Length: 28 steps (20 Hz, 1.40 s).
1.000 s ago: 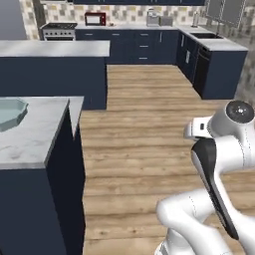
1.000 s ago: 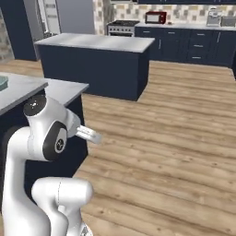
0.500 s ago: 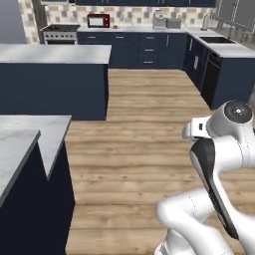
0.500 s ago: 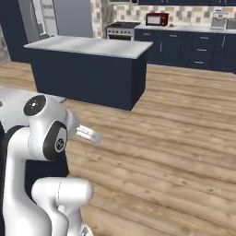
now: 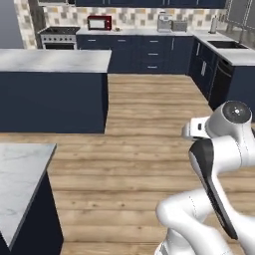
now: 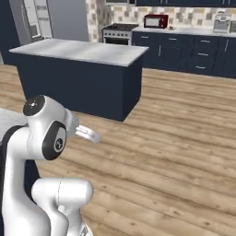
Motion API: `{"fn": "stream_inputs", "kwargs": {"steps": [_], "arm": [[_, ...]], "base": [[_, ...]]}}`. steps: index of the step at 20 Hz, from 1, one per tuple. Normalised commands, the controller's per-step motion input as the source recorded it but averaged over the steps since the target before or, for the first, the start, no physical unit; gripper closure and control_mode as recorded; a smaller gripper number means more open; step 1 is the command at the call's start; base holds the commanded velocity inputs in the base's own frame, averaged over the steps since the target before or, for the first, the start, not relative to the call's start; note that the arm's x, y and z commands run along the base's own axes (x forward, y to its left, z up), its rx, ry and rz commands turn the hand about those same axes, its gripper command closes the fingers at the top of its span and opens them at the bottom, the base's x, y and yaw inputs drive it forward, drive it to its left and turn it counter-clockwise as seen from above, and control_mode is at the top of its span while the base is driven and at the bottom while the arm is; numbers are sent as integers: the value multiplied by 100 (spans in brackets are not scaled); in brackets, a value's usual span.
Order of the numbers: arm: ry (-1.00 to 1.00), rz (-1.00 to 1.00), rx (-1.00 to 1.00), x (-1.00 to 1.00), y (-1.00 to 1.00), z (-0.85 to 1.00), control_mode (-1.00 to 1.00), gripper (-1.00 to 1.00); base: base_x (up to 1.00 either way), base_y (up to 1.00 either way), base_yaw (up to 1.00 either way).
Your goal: Place the cold items (mushroom and broccoli) from the fridge in one tupperware on the dining counter. Place the warm items (kebab skewer and hot dog) in the stove area in another tupperware.
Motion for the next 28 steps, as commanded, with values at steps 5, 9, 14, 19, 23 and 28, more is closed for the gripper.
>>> {"fn": "stream_inputs", "kwargs": {"steps": [5,9,14,19,23,28], "arm": [[0,0,0,0,0,0,100,-100],[0,0,0,0,0,0,100,-100],[0,0,0,0,0,0,100,-100],[0,0,0,0,0,0,100,-100],[0,0,0,0,0,0,100,-100],[0,0,0,0,0,0,100,-100]], "base": [[100,-79,0],[100,-81,0],[100,-60,0],[100,-38,1],[100,-24,3],[100,-13,8]]}}
